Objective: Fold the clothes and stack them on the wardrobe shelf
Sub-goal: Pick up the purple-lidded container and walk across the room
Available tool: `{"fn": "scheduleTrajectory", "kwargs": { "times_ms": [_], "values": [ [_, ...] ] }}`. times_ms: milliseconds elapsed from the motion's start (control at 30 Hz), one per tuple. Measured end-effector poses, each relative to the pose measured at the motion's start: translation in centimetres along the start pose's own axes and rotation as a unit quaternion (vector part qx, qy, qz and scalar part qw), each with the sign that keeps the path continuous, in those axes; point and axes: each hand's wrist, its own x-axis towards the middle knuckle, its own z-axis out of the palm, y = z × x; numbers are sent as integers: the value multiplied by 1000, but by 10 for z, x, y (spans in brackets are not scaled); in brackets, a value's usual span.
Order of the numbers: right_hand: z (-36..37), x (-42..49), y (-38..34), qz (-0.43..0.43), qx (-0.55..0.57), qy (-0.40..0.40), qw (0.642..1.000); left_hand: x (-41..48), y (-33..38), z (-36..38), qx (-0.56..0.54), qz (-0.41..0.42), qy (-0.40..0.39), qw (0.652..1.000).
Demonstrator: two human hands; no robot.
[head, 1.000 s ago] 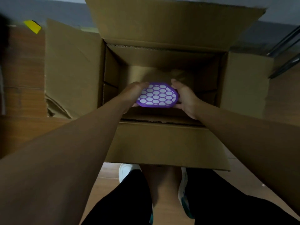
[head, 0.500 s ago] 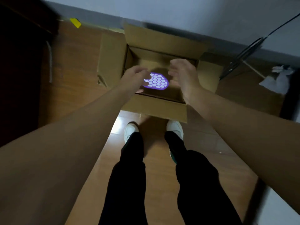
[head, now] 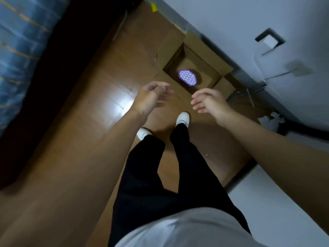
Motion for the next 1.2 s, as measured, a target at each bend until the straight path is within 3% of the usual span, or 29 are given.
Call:
{"fn": "scheduleTrajectory", "kwargs": {
  "times_ms": [200,400,567,700,1067,1200],
  "values": [
    [66,-88,-36,-83,-108,-93,986,-120,-69,-58,-131,-20,112,985],
    [161,-173,-40,-165,-243,-228,928,-229,-189,-84,-305,-47,238,921],
    [228,-242,-5,-186,-380,-314,850,-304,-287,-73,-456,-91,316,827],
    [265,-274,33,-183,-488,-339,783,-353,-345,-59,-547,-99,358,750],
    [366,-247,67,-153,-705,-276,635,-465,-417,-108,-666,1,531,524],
    [433,-239,71,-147,-757,-271,576,-494,-441,-133,-679,-2,574,458]
  ]
}}
